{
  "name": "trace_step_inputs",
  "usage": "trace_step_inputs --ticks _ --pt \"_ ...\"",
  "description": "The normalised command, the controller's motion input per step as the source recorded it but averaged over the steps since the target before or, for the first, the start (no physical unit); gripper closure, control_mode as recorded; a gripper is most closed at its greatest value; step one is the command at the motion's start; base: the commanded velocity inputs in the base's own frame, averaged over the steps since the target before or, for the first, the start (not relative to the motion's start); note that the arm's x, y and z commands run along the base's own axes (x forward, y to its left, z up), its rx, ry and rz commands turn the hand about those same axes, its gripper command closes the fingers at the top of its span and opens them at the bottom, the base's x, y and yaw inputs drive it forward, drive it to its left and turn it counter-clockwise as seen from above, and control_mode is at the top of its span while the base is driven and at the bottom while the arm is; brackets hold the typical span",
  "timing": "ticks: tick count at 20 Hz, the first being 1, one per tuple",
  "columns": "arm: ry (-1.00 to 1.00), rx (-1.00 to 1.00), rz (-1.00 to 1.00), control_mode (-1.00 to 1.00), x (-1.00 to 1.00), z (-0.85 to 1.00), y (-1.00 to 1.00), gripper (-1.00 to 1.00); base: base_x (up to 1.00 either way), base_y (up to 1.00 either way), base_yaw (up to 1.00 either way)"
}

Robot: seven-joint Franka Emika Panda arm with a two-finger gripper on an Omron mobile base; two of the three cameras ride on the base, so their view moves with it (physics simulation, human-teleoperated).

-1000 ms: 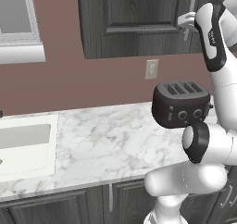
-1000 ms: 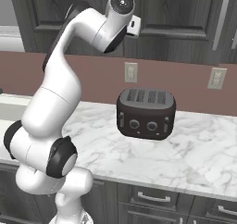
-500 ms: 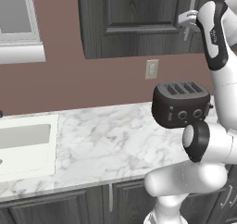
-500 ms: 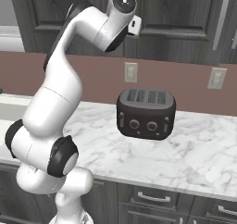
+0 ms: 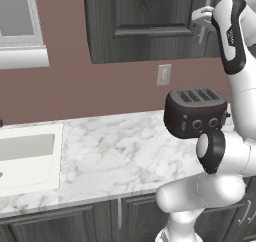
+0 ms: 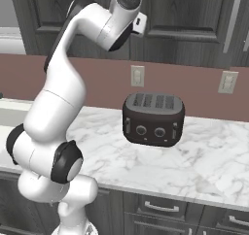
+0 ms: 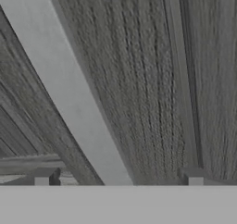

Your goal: Open the cabinet, pick the kettle from the cabinet, and place it in the sink.

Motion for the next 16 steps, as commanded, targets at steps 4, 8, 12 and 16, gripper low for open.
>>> trace_step_inputs --ticks 4,8,12,16 --pt "0.0 0.0 0.0 -1.0 0.11 0.34 0.14 -1.0 0.0 0.0 0.0" --pt "0.0 0.0 0.0 -1.0 0.19 0.23 0.05 -1.0 0.0 0.0 0.0" --pt "-0.04 0.0 0.0 -1.0 0.22 0.17 0.0 -1.0 0.0 0.0 0.0" --pt "-0.05 0.0 0.0 -1.0 0.19 0.21 0.0 -1.0 0.0 0.0 0.0"
